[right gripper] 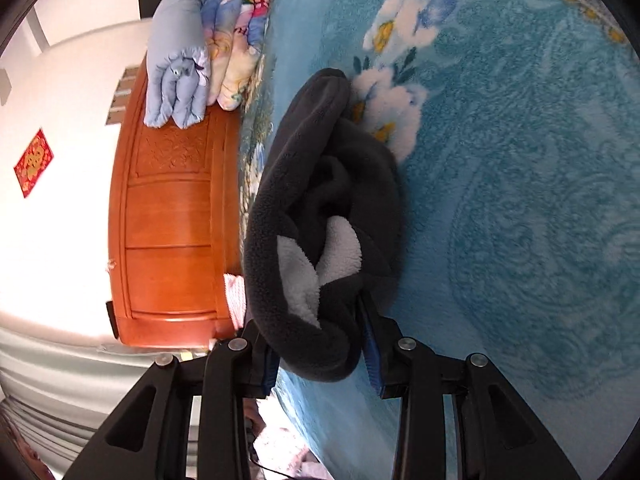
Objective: Fold clothes
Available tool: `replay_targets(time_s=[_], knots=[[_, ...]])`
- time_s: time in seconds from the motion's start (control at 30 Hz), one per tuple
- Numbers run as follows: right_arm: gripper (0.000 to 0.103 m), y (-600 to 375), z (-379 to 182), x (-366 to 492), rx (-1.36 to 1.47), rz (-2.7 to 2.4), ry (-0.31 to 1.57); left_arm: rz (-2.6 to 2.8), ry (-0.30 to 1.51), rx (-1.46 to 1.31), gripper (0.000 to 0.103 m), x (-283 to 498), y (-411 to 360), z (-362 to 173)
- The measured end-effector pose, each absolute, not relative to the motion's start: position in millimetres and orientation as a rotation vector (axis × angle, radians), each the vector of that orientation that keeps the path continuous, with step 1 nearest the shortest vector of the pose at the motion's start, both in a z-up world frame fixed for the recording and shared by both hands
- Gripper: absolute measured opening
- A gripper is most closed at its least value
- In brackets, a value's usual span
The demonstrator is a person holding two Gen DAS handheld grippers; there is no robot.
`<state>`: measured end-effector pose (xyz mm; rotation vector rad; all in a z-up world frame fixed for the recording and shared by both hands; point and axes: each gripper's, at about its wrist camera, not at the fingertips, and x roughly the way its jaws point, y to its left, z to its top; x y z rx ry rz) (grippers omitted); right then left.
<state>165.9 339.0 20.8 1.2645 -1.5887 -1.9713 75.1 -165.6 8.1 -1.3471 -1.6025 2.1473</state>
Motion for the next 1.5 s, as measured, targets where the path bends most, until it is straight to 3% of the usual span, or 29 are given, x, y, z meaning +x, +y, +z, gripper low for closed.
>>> replay_targets(time_s=[0.07,0.17,0.23,0.43,0.5,0.53,0.67,0.77,0.93,1.13,1.33,1.5], knots=[[0.038,341.8,25.6,169.3,1.292,-1.986,-1.558,2.136,-1.631,-1.355,0.043,77.9,-171.1,11.1],[0.051,348.1,33.4,173.5,1.338,-2.017,-1.506,2.188,-1.674,-1.369,0.045,94.7,-187.1,17.9],[0.052,352.4,38.1,168.1,1.366,-2.046,-1.463,2.243,-1.689,-1.366,0.045,104.5,-198.1,26.4],[0.052,352.5,66.6,141.3,1.475,-2.224,-1.229,2.446,-1.273,-1.351,0.045,99.4,-164.4,84.4],[0.059,351.7,75.8,141.3,1.538,-2.334,-1.128,2.460,-1.086,-1.365,0.047,91.5,-133.2,95.1],[0.064,349.9,80.4,142.8,1.575,-2.398,-1.071,2.462,-0.996,-1.371,0.048,87.6,-117.6,100.0],[0.064,325.6,117.8,146.5,1.548,-2.669,-0.768,2.411,-0.752,-1.465,0.049,74.0,-59.0,90.5],[0.064,310.8,143.0,150.4,1.523,-2.809,-0.567,2.411,-0.650,-1.463,0.049,75.8,-31.0,89.0],[0.064,275.5,160.5,147.9,1.350,-2.746,-0.488,2.421,-0.560,-1.426,0.049,82.6,-0.9,91.9],[0.064,224.7,134.4,142.9,1.389,-2.625,-0.123,2.392,-0.579,-1.452,0.049,87.5,0.4,68.0],[0.065,250.9,85.7,139.4,1.570,-2.561,-0.267,2.379,-0.569,-1.457,0.049,89.5,3.2,55.5],[0.078,248.7,75.7,139.6,1.598,-2.552,-0.350,2.404,-0.515,-1.462,0.051,96.1,11.7,55.9]])
